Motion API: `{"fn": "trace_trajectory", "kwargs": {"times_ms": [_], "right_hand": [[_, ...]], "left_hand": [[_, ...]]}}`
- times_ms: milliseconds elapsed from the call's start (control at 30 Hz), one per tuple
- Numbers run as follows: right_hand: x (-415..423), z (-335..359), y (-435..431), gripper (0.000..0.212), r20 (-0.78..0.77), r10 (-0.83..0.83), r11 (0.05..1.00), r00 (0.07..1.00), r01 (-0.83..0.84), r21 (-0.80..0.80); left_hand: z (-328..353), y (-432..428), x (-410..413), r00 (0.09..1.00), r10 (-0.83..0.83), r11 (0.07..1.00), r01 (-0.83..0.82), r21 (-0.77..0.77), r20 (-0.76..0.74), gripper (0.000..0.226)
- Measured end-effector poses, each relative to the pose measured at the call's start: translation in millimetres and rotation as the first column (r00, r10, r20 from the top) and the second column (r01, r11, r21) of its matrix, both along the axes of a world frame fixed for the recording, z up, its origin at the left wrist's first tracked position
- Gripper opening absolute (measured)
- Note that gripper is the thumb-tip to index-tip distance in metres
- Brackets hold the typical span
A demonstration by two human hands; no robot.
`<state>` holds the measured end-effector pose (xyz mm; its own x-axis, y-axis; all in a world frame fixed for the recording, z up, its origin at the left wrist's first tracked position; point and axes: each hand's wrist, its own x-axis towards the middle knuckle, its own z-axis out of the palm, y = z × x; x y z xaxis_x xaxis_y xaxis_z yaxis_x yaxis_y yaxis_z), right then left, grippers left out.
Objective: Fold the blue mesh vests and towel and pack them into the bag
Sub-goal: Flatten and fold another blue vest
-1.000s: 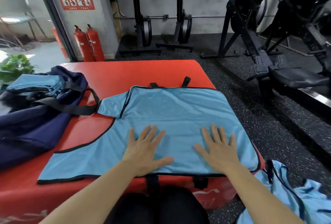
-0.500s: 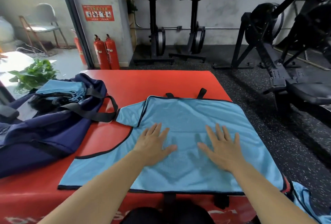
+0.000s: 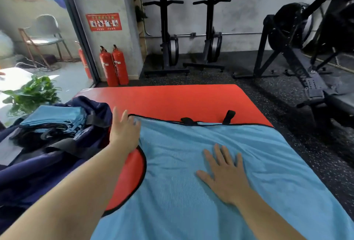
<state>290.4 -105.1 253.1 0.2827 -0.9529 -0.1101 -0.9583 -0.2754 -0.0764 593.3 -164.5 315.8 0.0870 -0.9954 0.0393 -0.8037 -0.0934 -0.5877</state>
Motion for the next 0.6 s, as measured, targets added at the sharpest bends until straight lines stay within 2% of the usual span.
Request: {"fn": "trace_trajectory", "kwargs": {"times_ms": [100, 200, 267, 333, 367, 433, 500, 533, 600], "right_hand": [[-1, 3, -9, 0.120, -0.004, -0.004, 0.999, 1.000, 0.003, -0.037], [-7, 5, -23, 0.124, 0.011, -0.064, 0.994, 0.998, 0.065, -0.089], [-12, 13, -33, 0.114, 0.067, -0.120, 0.987, 0.991, 0.126, -0.103], [-24, 20, -48, 0.082, 0.119, -0.200, 0.969, 0.973, 0.215, -0.122], [-33, 23, -58, 0.070, 0.127, -0.246, 0.955, 0.961, 0.262, -0.138], [-54, 25, -77, 0.056, 0.143, -0.300, 0.935, 0.943, 0.321, -0.154], [-73, 24, -93, 0.038, 0.105, -0.258, 0.962, 0.960, 0.266, -0.064], [-80, 24, -100, 0.035, 0.066, -0.221, 0.975, 0.973, 0.222, -0.007], [-95, 25, -111, 0.045, 0.009, -0.240, 0.968, 0.971, 0.239, 0.078]], "left_hand": [[16, -16, -4, 1.000, 0.008, 0.991, -0.012, -0.134, -0.027, 0.035], [8, -25, -34, 0.982, -0.170, 0.978, 0.158, -0.139, -0.080, 0.032], [-5, -22, -59, 0.915, -0.293, 0.955, 0.265, -0.135, -0.277, 0.034], [-19, -16, -86, 0.781, -0.289, 0.955, 0.278, -0.106, -0.554, 0.040], [-26, -13, -98, 0.726, -0.254, 0.958, 0.277, -0.066, -0.639, 0.047], [-40, -10, -114, 0.720, -0.208, 0.958, 0.285, 0.010, -0.662, 0.066], [-50, -11, -121, 0.761, -0.221, 0.954, 0.299, 0.027, -0.610, 0.087], [-54, -13, -121, 0.774, -0.240, 0.951, 0.308, 0.018, -0.586, 0.094], [-56, -16, -119, 0.778, -0.230, 0.956, 0.293, 0.014, -0.584, 0.099]]}}
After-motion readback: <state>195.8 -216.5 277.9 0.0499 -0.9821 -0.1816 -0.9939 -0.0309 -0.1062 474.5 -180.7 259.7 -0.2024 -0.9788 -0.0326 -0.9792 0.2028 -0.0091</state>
